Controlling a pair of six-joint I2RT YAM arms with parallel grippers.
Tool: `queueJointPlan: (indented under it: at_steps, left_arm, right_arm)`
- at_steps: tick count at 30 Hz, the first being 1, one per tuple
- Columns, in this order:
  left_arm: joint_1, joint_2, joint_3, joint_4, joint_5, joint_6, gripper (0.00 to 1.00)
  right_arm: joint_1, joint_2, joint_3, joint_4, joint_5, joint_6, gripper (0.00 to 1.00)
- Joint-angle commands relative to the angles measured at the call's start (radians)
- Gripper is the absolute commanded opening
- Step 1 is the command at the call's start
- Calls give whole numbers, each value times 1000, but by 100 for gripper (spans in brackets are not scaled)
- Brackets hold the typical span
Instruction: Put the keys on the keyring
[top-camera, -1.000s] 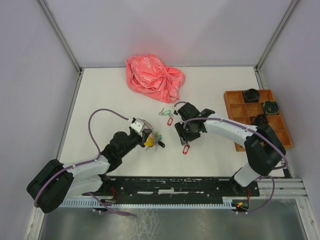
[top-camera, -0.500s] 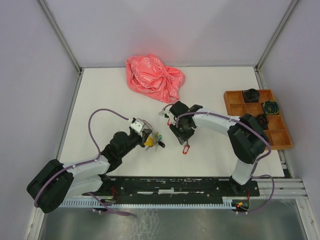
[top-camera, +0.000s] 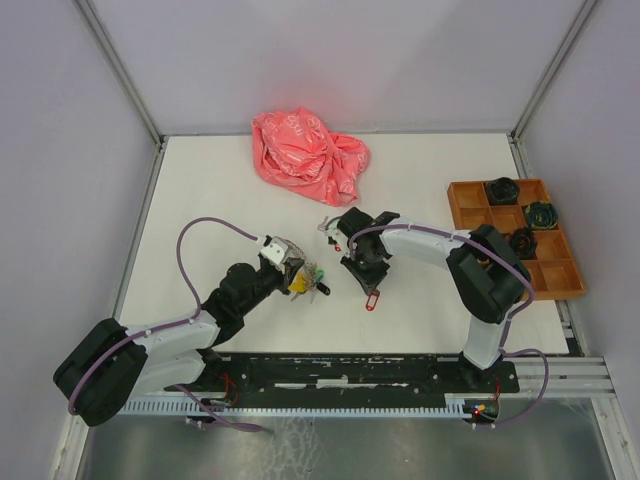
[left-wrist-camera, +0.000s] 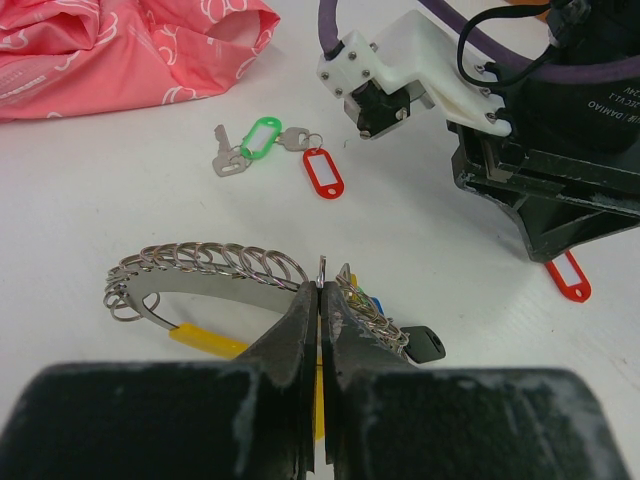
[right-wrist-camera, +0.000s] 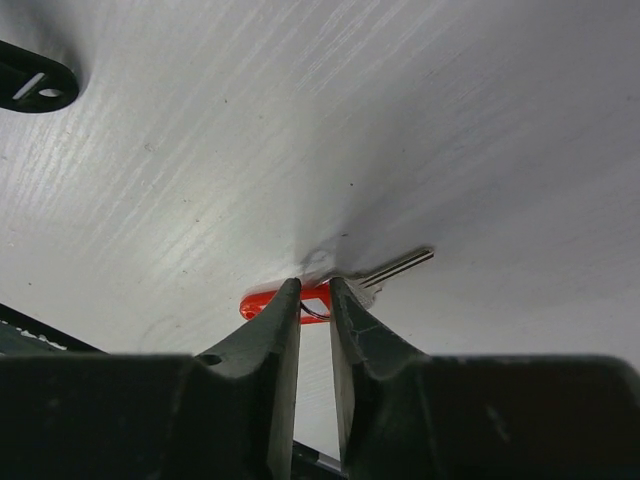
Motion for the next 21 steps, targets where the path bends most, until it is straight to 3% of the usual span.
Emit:
queueJointPlan:
  at_steps: [1,11,21]
  left_arm:
    - [0,-7,45,52,9,11,3]
    - [0,-12,45,51,8,11,3]
    - [0,-16,43,52,6,10,3]
  right_arm:
    - [6,0,30,-10,3,-17,21]
    - [12,-85,9,18,51,17,1]
    - [18,-235,-166,290,134,173,1]
